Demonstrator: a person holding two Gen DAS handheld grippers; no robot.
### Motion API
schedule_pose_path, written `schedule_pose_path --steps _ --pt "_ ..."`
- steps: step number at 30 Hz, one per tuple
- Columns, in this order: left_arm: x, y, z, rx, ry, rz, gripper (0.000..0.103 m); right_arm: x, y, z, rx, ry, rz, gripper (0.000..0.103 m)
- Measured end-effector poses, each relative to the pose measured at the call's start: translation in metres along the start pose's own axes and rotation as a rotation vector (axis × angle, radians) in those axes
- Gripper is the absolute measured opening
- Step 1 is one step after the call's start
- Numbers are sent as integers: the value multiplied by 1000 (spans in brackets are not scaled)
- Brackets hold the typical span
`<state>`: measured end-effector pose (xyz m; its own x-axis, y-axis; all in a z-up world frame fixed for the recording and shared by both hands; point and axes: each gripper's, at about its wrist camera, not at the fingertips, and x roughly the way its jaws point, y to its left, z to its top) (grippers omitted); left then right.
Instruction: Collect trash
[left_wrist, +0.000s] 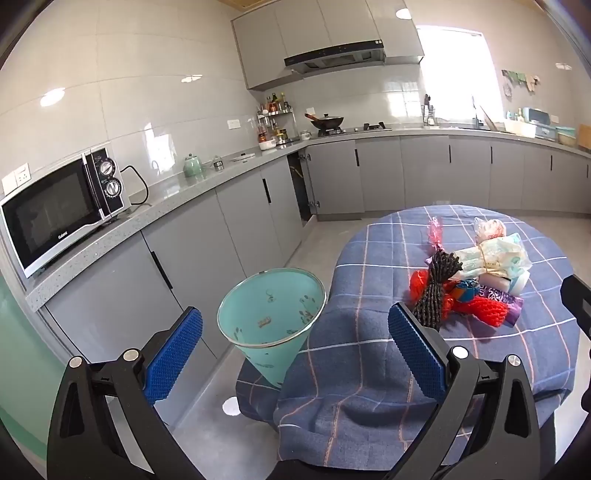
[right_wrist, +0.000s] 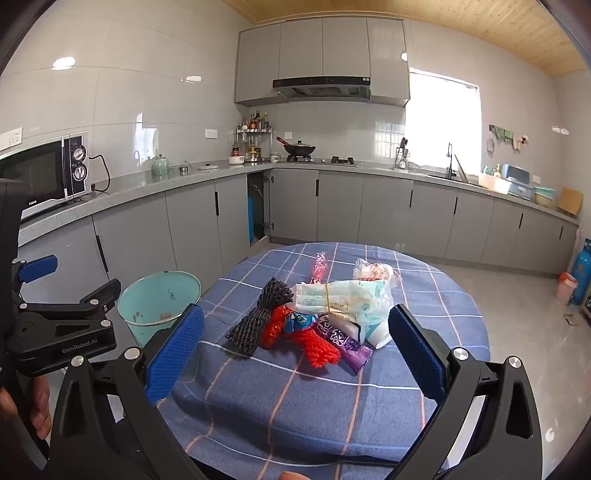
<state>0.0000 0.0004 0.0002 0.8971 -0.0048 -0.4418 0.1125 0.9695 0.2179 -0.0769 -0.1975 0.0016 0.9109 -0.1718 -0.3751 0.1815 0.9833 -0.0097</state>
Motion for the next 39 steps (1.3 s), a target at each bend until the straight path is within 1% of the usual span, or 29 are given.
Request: schedule_pose_path --steps 39 --pt "0 7 1 -8 -17 14 99 0 -2 -2 5 0 -3 98"
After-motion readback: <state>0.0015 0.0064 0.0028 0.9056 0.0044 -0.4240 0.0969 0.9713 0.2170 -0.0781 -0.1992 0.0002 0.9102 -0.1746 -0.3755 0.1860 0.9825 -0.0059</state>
